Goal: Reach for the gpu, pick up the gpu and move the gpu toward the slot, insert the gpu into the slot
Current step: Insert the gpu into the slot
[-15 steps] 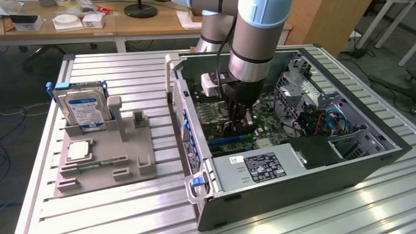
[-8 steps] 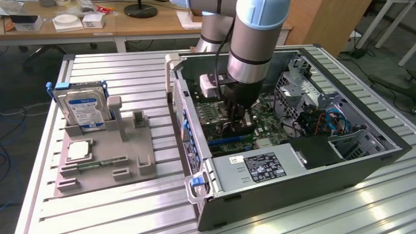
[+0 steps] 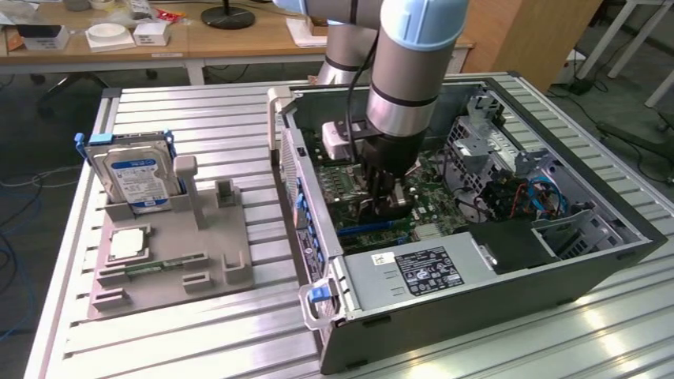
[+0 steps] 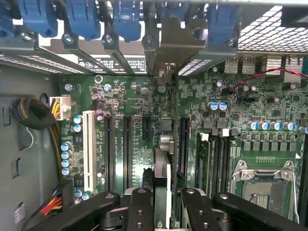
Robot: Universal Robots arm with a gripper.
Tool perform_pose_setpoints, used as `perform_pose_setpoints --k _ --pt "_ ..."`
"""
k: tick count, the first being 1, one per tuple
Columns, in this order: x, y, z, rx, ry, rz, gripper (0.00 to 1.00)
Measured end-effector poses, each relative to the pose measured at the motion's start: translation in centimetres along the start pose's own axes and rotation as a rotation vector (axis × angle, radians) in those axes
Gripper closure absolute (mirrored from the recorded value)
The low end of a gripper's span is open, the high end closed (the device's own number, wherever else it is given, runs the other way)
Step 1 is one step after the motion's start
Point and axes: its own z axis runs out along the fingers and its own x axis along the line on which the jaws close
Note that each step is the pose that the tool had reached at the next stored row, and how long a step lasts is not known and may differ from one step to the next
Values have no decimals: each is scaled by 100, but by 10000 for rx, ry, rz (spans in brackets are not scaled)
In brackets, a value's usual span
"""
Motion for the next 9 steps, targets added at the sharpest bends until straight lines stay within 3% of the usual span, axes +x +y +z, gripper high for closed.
perform_pose_setpoints --k 9 --pt "1 4 57 -2 2 0 73"
